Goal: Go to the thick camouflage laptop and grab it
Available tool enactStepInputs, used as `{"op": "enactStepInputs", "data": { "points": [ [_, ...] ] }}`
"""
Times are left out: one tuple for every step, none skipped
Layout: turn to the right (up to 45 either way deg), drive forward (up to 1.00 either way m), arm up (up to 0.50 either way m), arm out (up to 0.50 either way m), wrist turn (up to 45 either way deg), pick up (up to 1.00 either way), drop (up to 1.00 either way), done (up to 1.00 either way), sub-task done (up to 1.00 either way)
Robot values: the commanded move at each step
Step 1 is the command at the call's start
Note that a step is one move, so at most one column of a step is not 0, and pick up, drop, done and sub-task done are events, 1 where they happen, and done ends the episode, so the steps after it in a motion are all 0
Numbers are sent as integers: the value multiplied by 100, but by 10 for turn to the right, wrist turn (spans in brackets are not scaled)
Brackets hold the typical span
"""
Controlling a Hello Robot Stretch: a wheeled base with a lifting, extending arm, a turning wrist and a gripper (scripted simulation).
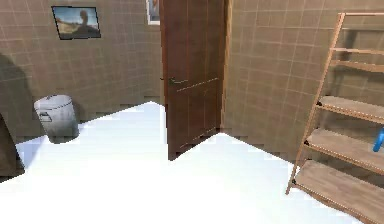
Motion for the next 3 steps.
{"op": "enactStepInputs", "data": {
  "points": [
    [-210, 0, 0, 0, 0, 0, 0, 0, 0],
    [0, 100, 0, 0, 0, 0, 0, 0, 0],
    [-30, 0, 0, 0, 0, 0, 0, 0, 0]
  ]
}}
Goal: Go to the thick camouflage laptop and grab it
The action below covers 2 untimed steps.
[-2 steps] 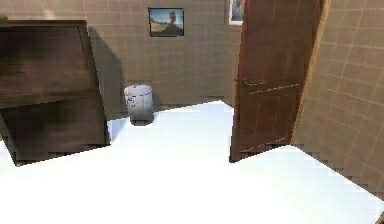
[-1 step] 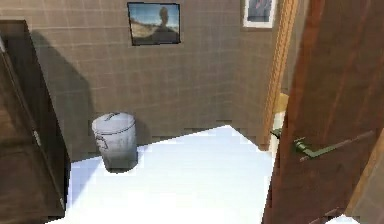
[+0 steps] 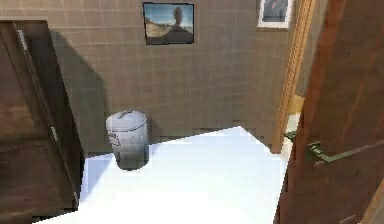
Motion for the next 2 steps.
{"op": "enactStepInputs", "data": {
  "points": [
    [0, 95, 0, 0, 0, 0, 0, 0, 0],
    [180, 0, 0, 0, 0, 0, 0, 0, 0]
  ]
}}
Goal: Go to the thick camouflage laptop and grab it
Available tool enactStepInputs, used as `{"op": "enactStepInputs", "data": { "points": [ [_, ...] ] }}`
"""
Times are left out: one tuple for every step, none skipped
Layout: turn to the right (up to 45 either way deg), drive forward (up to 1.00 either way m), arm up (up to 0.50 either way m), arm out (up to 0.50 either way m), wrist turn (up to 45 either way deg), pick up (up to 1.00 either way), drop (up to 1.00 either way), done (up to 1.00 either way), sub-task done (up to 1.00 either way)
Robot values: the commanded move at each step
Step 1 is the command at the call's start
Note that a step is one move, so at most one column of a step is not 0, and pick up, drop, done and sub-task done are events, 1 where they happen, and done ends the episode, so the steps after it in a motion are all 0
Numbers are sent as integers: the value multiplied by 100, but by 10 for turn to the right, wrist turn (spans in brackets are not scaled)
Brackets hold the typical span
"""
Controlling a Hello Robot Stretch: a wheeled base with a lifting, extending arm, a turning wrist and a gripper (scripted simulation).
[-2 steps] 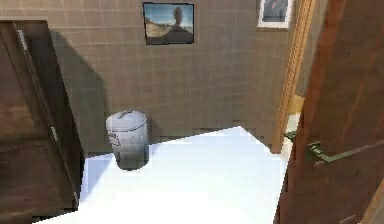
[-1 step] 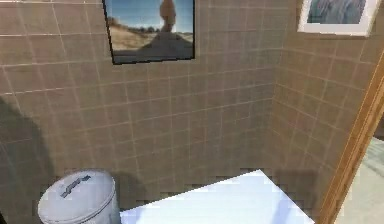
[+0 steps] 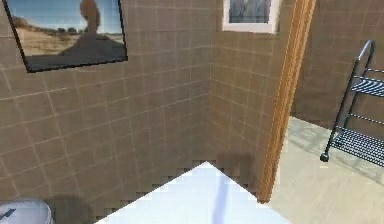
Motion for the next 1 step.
{"op": "enactStepInputs", "data": {
  "points": [
    [0, 40, 0, 0, 0, 0, 0, 0, 0]
  ]
}}
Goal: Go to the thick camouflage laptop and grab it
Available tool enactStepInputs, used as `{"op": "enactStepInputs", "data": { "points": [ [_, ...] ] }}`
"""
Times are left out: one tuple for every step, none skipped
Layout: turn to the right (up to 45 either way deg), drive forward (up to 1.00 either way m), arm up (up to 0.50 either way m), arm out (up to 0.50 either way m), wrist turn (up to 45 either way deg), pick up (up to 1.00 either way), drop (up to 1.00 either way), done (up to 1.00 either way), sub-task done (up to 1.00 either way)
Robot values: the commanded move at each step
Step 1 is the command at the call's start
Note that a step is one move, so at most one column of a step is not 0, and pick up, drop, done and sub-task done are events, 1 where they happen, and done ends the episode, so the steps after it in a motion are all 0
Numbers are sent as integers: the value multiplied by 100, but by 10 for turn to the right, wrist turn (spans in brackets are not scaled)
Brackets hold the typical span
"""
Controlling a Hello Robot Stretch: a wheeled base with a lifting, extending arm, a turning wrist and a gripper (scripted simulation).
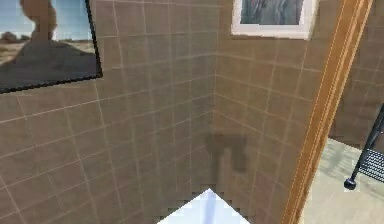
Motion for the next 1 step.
{"op": "enactStepInputs", "data": {
  "points": [
    [450, 0, 0, 0, 0, 0, 0, 0, 0]
  ]
}}
